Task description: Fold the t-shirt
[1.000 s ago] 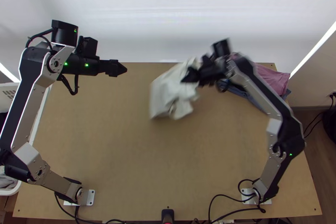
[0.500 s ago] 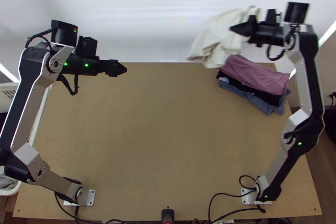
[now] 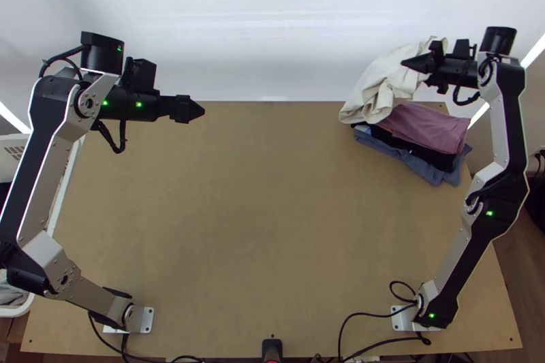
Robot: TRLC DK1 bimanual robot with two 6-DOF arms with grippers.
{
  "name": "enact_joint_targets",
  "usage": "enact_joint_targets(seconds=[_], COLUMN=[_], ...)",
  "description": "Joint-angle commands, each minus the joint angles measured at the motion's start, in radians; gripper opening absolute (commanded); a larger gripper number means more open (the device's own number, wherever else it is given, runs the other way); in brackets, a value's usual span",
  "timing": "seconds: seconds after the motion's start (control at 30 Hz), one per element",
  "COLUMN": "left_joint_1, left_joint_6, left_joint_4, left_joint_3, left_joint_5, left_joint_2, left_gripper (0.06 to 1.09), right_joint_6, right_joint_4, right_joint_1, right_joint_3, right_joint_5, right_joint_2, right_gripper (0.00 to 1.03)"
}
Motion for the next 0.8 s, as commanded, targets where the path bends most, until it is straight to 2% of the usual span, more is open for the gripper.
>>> enact_joint_targets(seconds=[0.0, 0.33, 0.53, 0.77], left_joint_1=[0.004, 0.004, 0.001, -0.005], left_joint_6=[0.002, -0.002, -0.002, -0.004], left_joint_4=[0.009, 0.009, 0.009, 0.009], left_joint_3=[0.016, 0.016, 0.016, 0.017], left_joint_5=[0.002, 0.002, 0.002, 0.002], left_joint_2=[-0.021, -0.021, -0.018, -0.018], left_gripper=[1.04, 1.04, 1.04, 1.04], right_joint_6=[-0.023, -0.024, -0.023, 0.042], right_joint_4=[0.017, 0.034, 0.092, 0.166], right_joint_1=[-0.017, -0.017, -0.017, -0.02], right_joint_3=[0.006, 0.029, 0.029, 0.029], right_joint_5=[-0.029, -0.051, -0.064, -0.051], right_joint_2=[-0.005, -0.033, -0.057, -0.065], right_gripper=[0.03, 0.03, 0.03, 0.03])
